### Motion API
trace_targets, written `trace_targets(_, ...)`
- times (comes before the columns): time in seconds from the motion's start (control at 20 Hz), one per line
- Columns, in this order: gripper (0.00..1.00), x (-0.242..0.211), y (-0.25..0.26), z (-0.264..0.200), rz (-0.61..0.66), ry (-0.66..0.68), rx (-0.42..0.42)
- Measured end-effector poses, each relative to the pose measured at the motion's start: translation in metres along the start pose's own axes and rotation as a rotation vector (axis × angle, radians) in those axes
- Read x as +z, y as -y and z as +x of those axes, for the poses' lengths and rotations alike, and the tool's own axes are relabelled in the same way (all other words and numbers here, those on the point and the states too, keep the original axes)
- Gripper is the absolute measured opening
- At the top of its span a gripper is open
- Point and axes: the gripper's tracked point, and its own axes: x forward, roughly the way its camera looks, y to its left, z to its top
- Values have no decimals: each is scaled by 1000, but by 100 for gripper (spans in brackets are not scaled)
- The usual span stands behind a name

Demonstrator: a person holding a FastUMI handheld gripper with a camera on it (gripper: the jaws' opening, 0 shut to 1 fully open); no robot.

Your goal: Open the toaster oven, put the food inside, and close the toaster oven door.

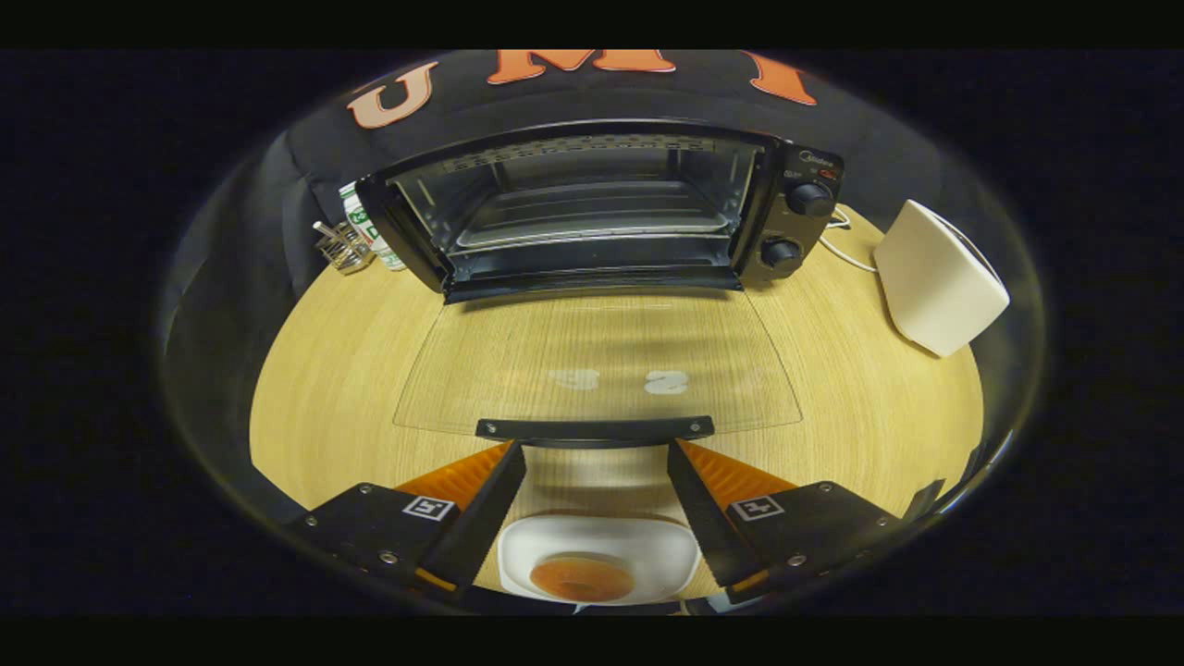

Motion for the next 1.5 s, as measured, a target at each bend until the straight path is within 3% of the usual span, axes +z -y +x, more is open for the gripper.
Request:
trace_targets(0.3,92,1,4,-33,-74,101,38)
trace_targets(0.5,98,-30,9,-54,-160,125,63)
trace_targets(0.75,98,-75,2,-64,-204,91,128)
trace_targets(1.0,98,-107,-6,-63,-307,81,162)
trace_targets(1.5,93,-140,-11,-44,-391,42,192)
